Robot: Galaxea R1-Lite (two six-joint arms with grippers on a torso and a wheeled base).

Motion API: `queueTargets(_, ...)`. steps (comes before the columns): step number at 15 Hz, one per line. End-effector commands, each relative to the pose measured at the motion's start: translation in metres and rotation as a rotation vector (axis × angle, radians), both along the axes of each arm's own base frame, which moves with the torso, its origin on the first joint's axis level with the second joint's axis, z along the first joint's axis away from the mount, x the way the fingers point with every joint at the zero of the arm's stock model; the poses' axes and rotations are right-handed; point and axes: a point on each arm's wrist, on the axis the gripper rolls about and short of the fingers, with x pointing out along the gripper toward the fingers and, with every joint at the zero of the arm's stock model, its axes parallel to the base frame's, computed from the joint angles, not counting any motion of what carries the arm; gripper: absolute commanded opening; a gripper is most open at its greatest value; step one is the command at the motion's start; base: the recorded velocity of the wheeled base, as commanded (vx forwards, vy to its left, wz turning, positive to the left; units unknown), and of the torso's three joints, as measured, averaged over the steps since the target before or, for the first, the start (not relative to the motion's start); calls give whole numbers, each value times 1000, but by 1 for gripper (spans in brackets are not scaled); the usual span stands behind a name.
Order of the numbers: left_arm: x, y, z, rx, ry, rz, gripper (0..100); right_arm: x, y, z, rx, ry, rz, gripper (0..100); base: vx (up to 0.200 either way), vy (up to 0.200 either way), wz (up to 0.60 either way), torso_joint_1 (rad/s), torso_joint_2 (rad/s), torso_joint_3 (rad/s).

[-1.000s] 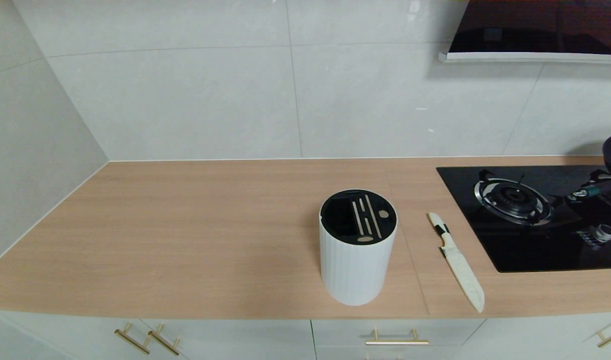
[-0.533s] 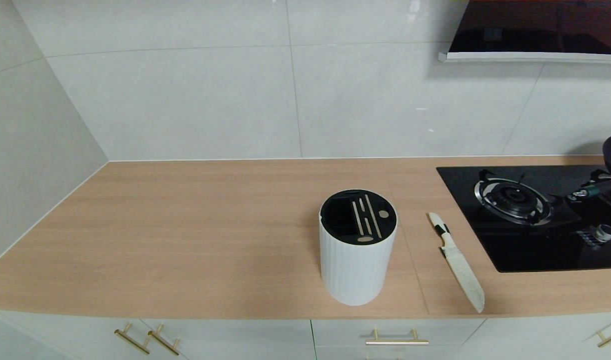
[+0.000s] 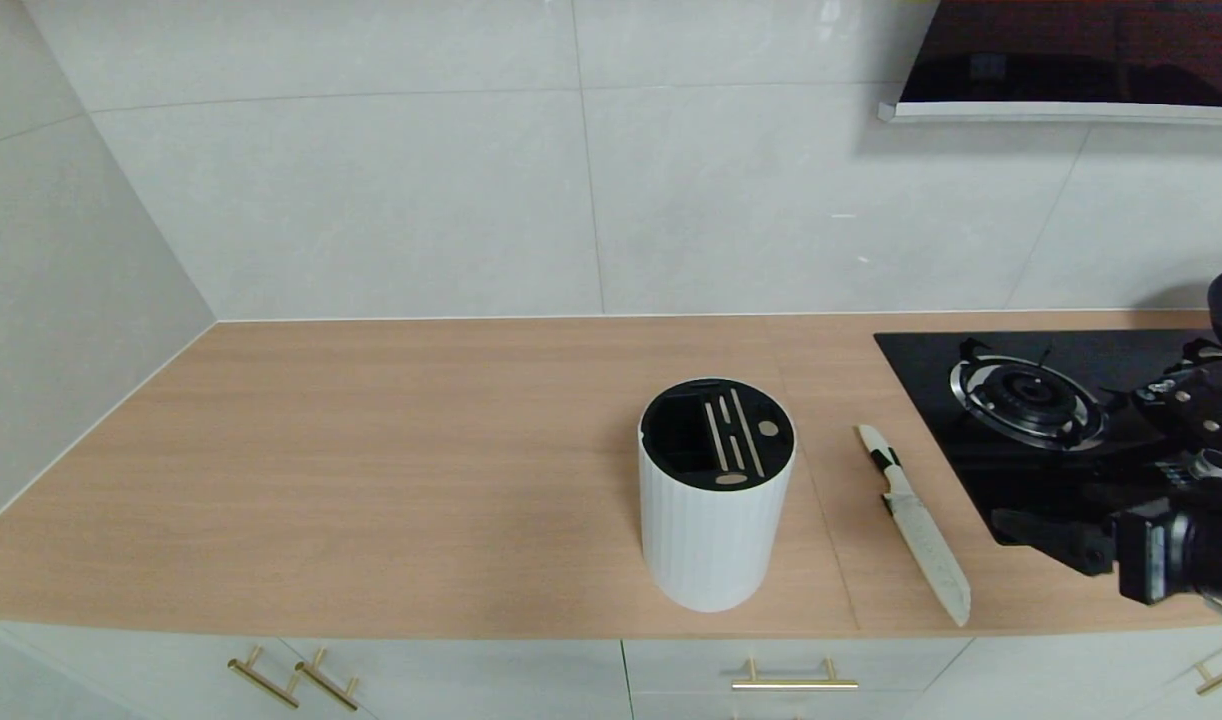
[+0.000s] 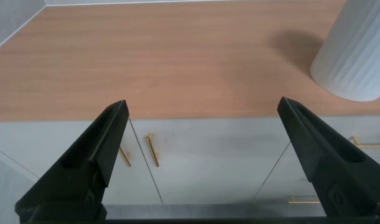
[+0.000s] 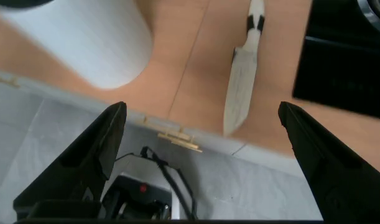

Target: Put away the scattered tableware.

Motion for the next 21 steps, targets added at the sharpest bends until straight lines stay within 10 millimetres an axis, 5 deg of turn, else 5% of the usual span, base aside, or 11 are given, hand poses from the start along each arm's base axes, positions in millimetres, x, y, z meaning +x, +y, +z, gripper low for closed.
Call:
queueTargets(1,0,0,0,0,0,0,100,56,11,-10,-14,63,3,100,0,0,0,0,0,0)
queueTargets(6,0,0,0,0,0,0,100,88,16,-40,-60,146,-21,100,0,0,0,0,0,0)
queueTargets(13,0,0,0,0,0,0,100,133,23,-116,-154,229,-130,100,0,0,0,0,0,0)
queueTargets(21,0,0,0,0,0,0,100,156,28,-153,-174,136,-170,100,0,0,0,0,0,0)
